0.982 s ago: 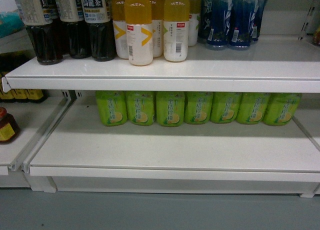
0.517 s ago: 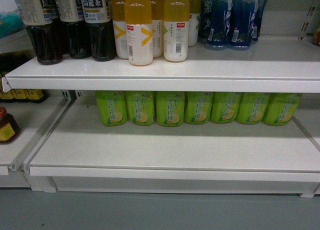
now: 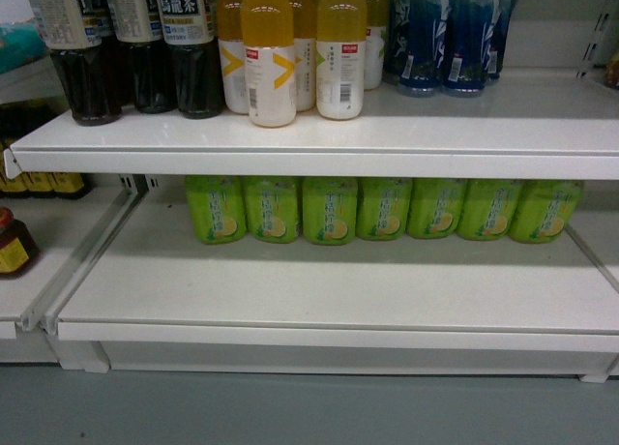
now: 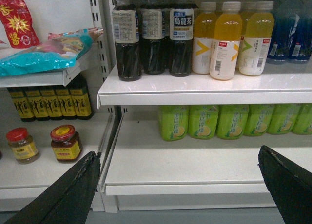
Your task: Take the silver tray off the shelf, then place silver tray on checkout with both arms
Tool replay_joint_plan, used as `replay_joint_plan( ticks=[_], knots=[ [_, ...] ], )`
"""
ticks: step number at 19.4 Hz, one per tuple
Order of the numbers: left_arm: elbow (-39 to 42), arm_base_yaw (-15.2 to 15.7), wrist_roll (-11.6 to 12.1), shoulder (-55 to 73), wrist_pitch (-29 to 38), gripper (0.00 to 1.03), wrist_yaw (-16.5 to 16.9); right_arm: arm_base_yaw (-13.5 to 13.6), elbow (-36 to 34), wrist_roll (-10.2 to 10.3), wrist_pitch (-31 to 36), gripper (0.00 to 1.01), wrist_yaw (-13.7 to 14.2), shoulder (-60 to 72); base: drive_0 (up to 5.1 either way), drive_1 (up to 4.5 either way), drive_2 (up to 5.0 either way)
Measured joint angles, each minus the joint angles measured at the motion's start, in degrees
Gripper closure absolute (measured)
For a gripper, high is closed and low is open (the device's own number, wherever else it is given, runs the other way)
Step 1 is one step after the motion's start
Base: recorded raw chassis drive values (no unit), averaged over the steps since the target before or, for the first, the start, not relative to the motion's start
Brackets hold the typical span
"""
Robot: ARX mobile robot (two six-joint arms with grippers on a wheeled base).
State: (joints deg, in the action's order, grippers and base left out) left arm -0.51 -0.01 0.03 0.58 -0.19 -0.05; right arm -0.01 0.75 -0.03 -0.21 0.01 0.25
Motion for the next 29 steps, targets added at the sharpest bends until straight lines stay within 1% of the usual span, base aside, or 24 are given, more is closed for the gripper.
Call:
replay_joint_plan(
  ticks=[29],
  knots=[
    [0.00, 0.00, 0.00, 0.00, 0.20, 0.05, 0.02, 0.00, 0.00, 0.02, 0.11, 0.03, 0.00, 0.00, 0.0, 0.00, 0.0]
  ],
)
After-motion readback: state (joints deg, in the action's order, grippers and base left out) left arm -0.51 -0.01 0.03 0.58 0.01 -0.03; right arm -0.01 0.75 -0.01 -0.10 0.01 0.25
